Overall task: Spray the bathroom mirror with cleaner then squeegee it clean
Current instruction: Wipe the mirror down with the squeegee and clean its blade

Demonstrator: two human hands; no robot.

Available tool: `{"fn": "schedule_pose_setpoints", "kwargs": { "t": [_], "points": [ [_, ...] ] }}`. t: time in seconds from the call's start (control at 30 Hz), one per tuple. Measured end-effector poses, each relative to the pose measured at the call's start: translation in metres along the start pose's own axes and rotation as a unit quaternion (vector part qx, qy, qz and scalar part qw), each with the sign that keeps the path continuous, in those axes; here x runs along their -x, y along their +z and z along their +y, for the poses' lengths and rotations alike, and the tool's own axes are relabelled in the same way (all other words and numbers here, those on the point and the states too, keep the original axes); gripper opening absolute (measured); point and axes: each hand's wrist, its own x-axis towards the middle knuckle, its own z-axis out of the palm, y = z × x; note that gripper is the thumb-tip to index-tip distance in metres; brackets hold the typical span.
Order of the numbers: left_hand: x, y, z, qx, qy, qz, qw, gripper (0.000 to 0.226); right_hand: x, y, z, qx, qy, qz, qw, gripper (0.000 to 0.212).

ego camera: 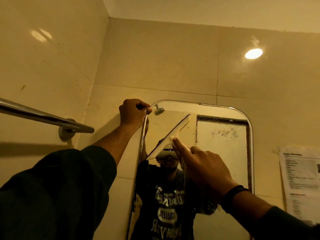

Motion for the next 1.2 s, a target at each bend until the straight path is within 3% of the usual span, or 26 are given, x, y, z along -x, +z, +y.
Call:
{"fn": "schedule_pose_setpoints", "kwargs": {
  "t": [0.17, 0.3, 0.5, 0.6, 0.8, 0.93, 1.2],
  "points": [
    [0.001, 0.000, 0.002, 0.011, -0.019, -0.006, 1.000, 0.007, 0.011, -0.013, 0.001, -0.020, 0.017, -0.046, 0.999, 0.087],
    [0.003, 0.001, 0.005, 0.018, -0.035, 0.002, 0.999, 0.006, -0.017, -0.032, -0.003, -0.141, 0.084, 0.059, 0.985, 0.053],
    [0.005, 0.002, 0.005, 0.020, -0.036, -0.002, 0.999, 0.009, -0.074, -0.048, -0.014, -0.091, 0.132, 0.073, 0.984, 0.060],
    [0.005, 0.003, 0.004, 0.018, -0.028, 0.004, 0.999, 0.009, -0.090, -0.044, -0.020, -0.089, 0.151, 0.060, 0.983, 0.053],
    [0.006, 0.000, 0.003, 0.036, -0.021, 0.001, 0.999, 0.007, -0.034, -0.017, -0.030, -0.139, 0.179, 0.027, 0.974, 0.071],
    [0.007, 0.000, 0.006, 0.027, -0.015, 0.000, 1.000, 0.008, -0.011, -0.023, -0.032, -0.127, 0.188, 0.005, 0.974, 0.072],
    [0.010, 0.002, 0.008, 0.048, -0.036, 0.002, 0.998, 0.006, -0.077, -0.056, -0.010, -0.108, 0.208, 0.046, 0.971, 0.035]
  ]
}}
